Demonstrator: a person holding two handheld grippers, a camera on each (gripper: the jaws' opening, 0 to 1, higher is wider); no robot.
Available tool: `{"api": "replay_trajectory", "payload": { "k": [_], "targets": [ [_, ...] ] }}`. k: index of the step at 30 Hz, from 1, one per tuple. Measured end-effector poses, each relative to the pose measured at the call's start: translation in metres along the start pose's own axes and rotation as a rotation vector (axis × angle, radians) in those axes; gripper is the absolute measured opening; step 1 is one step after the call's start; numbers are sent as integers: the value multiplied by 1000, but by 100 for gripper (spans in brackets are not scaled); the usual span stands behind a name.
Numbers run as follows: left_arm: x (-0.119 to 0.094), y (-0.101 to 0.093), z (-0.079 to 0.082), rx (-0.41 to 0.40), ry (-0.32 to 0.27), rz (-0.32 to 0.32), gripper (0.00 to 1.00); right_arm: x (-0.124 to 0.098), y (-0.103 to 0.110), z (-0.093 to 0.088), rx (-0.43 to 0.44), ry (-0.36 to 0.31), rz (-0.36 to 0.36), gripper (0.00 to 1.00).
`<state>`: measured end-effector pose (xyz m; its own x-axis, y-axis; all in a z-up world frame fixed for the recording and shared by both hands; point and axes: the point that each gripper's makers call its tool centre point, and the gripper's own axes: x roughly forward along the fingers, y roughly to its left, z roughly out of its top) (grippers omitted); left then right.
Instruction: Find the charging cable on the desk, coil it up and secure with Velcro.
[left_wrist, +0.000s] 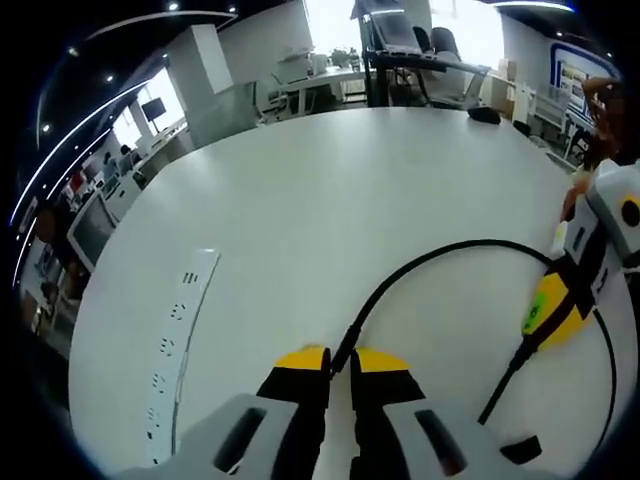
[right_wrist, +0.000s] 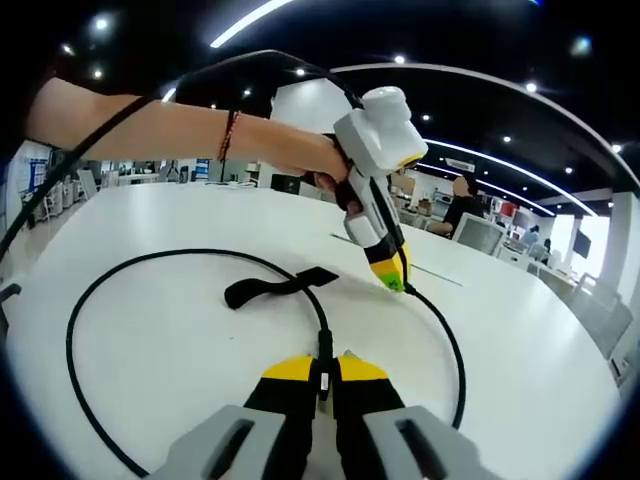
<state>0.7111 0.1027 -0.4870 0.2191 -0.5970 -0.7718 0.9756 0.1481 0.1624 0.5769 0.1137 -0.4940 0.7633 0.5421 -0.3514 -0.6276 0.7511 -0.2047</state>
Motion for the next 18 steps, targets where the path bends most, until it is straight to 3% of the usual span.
{"api": "replay_trajectory", "payload": {
  "k": [18],
  "targets": [
    [-34,1,-10,-36,-20,68,9,-1,0,1,-11,-3,-9,8]
  ]
}}
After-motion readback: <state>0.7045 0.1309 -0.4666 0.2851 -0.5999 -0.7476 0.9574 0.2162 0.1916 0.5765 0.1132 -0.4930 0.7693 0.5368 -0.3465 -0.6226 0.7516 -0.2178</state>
